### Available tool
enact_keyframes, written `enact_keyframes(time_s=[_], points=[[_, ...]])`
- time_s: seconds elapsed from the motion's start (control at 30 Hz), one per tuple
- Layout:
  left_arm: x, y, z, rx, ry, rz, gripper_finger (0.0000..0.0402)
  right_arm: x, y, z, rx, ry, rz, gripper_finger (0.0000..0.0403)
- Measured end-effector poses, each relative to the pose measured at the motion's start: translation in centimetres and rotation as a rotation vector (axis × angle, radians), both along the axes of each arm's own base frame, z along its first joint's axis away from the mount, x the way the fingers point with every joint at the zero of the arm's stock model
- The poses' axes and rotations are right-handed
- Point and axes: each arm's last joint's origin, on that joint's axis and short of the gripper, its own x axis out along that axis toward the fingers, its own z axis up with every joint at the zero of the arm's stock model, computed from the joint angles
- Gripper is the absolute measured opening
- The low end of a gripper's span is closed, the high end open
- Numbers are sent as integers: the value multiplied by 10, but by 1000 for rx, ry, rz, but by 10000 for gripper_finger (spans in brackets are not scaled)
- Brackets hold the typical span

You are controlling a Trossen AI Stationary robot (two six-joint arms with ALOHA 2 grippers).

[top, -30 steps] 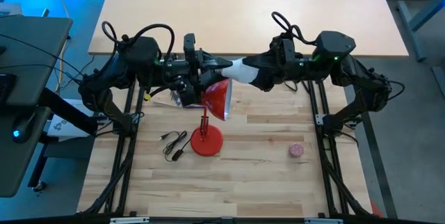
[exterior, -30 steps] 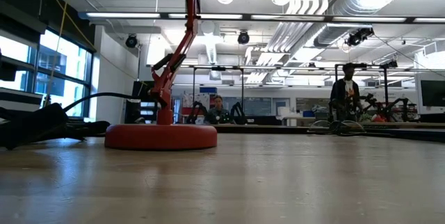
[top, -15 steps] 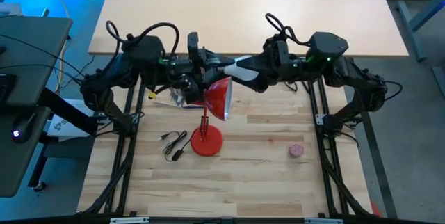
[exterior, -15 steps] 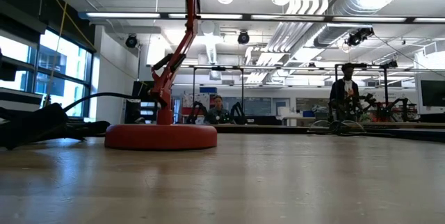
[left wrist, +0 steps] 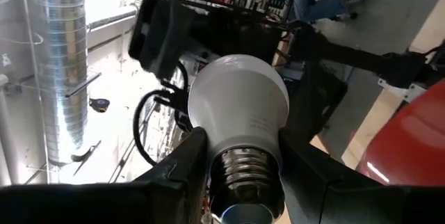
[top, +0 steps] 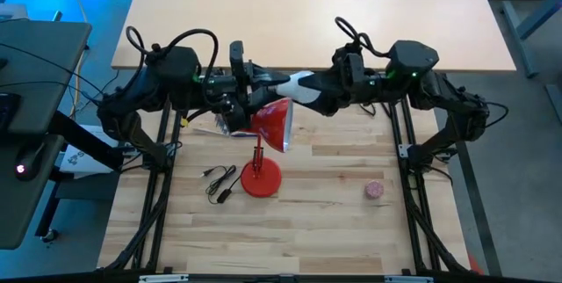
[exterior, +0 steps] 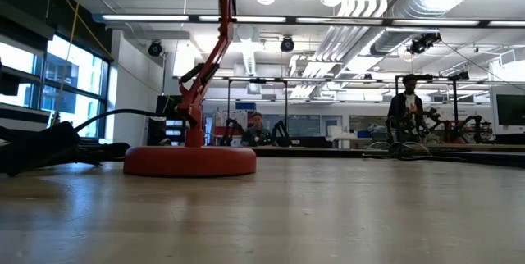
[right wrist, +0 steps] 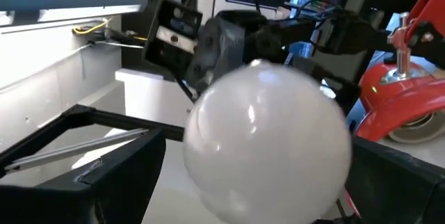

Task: Screw lightbulb
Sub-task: Insert the lightbulb on the lamp

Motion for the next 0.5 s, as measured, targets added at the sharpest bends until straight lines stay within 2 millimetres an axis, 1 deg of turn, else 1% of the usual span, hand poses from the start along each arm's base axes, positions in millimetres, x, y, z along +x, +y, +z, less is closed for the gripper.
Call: enact_keyframes(time_s=[0.33,0.5], points=[[-2,-6,1,-1,-9,-18,128,3,1,-1,-5,0,41,394],[-2,-6,0,-1,3,-6,128,2,1,-1,-22,-3,42,393]])
